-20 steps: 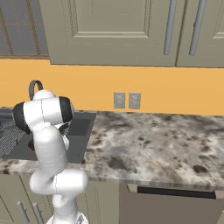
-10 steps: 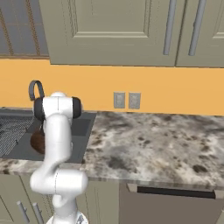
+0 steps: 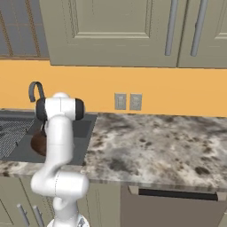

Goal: Pick the avocado from the cabinet and place it in the bowl. Then pick the bowl and place it in the sink. Then turn on the sink facuet.

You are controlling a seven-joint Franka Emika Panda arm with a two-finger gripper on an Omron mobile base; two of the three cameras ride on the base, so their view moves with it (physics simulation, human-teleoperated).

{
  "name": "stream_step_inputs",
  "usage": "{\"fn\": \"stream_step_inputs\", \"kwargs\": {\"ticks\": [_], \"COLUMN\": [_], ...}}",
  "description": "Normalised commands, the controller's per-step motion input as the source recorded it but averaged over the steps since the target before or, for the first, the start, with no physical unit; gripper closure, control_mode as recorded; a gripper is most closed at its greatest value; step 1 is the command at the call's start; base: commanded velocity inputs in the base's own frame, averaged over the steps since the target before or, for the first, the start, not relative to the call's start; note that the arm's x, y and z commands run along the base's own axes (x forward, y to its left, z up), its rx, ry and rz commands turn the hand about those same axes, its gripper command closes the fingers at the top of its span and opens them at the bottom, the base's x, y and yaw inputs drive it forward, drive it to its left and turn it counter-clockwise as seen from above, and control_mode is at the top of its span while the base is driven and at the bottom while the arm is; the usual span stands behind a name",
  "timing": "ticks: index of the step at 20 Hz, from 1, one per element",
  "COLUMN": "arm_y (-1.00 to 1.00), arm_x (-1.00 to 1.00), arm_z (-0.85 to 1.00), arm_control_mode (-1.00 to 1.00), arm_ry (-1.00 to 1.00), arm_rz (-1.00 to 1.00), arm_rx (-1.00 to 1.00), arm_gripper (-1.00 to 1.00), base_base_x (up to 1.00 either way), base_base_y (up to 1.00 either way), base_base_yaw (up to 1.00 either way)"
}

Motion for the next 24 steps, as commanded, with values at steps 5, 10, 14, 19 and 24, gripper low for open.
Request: {"fn": "stream_step_inputs", "kwargs": {"ticks": [5, 10, 14, 19, 24], "arm_y": [0.0, -0.14, -0.36, -0.19, 0.14], "arm_x": [-0.1, -0.23, -0.39, -0.29, 0.0], "arm_z": [0.51, 0.72, 0.84, 0.93, 0.71], "arm_control_mode": [-1.0, -1.0, -1.0, -1.0, -1.0], "arm_ry": [0.0, -0.03, -0.01, 0.02, 0.16], "arm_rz": [0.06, 0.03, 0.0, -0.01, -0.09], "arm_rx": [0.02, 0.1, 0.17, 0.19, 0.29], "arm_gripper": [-1.0, -1.0, -1.0, -1.0, -1.0], "base_base_x": [0.0, 0.0, 0.0, 0.0, 0.0], "base_base_y": [0.0, 0.0, 0.0, 0.0, 0.0], "base_base_yaw": [0.0, 0.0, 0.0, 0.0, 0.0]}}
